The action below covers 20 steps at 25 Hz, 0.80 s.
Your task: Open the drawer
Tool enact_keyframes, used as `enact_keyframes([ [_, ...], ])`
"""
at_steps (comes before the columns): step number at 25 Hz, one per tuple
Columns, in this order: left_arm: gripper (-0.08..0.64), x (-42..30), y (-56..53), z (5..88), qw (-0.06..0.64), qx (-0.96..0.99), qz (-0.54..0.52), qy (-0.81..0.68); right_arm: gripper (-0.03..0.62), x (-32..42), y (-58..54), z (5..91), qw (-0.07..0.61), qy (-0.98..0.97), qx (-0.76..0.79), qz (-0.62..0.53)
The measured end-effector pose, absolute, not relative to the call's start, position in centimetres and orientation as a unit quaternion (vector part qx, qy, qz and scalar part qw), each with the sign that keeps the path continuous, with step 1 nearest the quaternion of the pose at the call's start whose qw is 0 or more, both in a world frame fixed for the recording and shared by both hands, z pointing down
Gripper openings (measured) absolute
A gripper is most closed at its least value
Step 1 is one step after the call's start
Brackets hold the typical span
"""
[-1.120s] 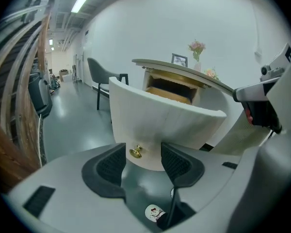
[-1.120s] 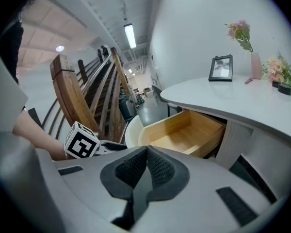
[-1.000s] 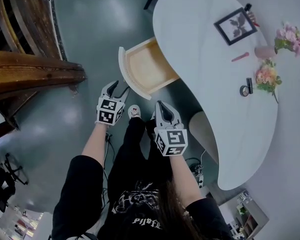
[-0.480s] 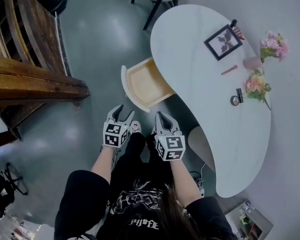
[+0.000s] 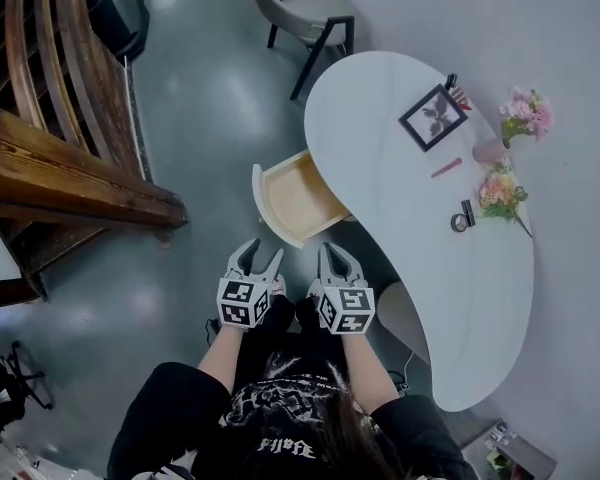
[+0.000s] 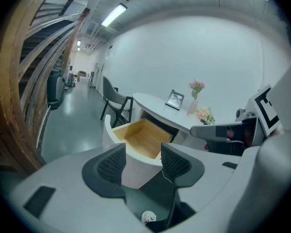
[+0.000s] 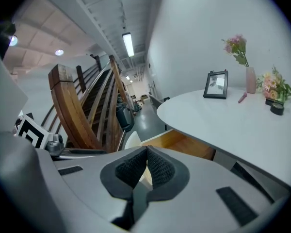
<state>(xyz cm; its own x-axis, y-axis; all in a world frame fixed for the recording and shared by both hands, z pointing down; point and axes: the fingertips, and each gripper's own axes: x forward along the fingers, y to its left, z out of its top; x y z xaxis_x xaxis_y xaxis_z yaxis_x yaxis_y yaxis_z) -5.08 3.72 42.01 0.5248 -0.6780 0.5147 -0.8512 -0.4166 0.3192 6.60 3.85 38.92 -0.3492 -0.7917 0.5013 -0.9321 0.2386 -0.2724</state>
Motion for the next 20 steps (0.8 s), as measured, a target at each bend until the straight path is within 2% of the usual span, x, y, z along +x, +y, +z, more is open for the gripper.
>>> enact_keyframes([
  [8, 0.219, -4.3, 3.2, 38.1, 0.232, 0.856, 0.151, -0.438, 0.026, 7.9, 3.3, 35.1, 0.11, -0.775, 0.576, 0.236],
  [20, 0.219, -3.1, 3.2, 34.8, 0.2, 0.875, 0.139, -0.418, 0.026, 8.5, 2.4, 32.6, 0.099, -0.775, 0.589, 0.205],
])
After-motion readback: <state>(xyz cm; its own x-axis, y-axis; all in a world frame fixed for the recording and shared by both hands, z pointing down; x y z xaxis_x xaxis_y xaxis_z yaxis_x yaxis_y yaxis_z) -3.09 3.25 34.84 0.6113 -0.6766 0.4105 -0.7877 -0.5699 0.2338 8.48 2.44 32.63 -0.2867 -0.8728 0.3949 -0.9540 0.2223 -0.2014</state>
